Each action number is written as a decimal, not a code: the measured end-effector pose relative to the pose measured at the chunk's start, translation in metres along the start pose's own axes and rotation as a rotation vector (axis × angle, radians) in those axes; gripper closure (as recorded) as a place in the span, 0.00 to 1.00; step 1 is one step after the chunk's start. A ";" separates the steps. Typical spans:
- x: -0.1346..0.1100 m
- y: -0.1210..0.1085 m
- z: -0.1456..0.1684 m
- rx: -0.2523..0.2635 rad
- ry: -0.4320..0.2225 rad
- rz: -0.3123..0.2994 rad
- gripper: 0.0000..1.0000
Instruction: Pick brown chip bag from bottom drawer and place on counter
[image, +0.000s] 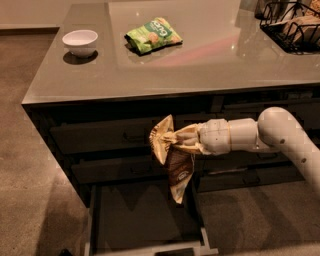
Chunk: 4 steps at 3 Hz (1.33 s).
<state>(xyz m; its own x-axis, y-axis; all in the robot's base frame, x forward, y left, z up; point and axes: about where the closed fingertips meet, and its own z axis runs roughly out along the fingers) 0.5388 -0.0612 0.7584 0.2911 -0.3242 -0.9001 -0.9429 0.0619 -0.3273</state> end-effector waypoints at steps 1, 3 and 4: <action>-0.010 -0.009 -0.007 0.064 -0.101 0.065 1.00; -0.058 -0.056 -0.026 0.118 -0.211 0.129 1.00; -0.090 -0.085 -0.033 0.100 -0.186 0.083 1.00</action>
Offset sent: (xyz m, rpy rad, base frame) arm 0.0392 -0.0193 0.0961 0.3993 0.0890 -0.1143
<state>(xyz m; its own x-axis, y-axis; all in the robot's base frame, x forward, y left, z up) 0.5875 -0.0685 0.8768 0.2472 -0.1350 -0.9595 -0.9467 0.1774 -0.2689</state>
